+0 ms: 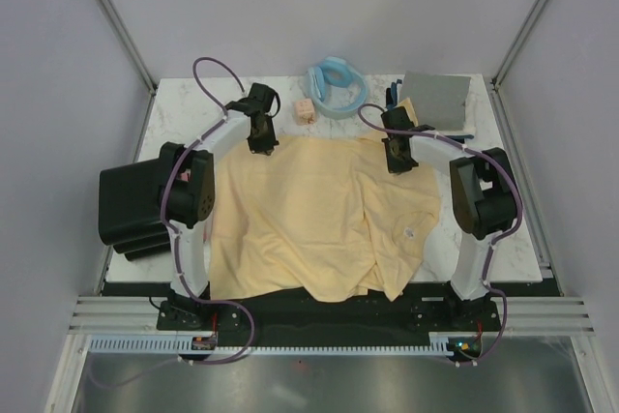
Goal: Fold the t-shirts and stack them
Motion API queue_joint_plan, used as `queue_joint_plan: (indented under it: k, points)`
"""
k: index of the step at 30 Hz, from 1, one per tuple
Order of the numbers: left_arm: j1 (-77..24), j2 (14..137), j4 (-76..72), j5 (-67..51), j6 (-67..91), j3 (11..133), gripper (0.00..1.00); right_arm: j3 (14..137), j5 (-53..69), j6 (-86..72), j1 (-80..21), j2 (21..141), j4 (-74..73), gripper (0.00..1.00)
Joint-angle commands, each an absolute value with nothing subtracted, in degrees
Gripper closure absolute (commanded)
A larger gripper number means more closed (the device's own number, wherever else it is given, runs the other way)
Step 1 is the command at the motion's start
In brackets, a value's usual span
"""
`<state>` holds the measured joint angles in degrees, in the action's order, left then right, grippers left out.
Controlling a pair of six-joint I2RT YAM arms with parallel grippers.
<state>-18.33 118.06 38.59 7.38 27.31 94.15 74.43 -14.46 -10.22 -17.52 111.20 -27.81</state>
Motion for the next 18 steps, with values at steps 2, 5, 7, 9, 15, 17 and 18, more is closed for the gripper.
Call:
queue_joint_plan:
  k: [2,5,7,9,15,17,18]
  points:
    - [-17.9,122.5,38.2,4.3,26.7,96.8,0.98,75.0,-16.5,-10.1,-15.9,111.1,-29.2,1.00]
    - [-17.7,125.9,41.4,4.7,27.6,100.3,0.98,77.5,-16.8,-10.1,-15.3,114.3,-30.4,1.00]
    - [-17.2,127.4,44.1,5.3,27.9,102.2,0.98,79.0,-17.0,-10.2,-15.1,116.3,-30.7,1.00]
    - [-16.8,129.3,45.4,5.6,28.1,104.4,0.98,81.8,-17.0,-10.1,-14.9,117.8,-31.3,1.00]
    - [-15.6,131.1,47.4,7.4,28.9,106.6,0.98,89.7,-16.6,-9.2,-14.8,123.0,-32.0,1.00]
    - [-14.9,132.4,48.2,7.3,29.2,108.0,0.98,92.4,-16.8,-8.8,-14.7,124.6,-32.4,1.00]
    - [-14.8,132.9,48.5,7.2,29.2,108.6,0.98,93.3,-17.0,-8.4,-14.8,125.2,-32.8,1.00]
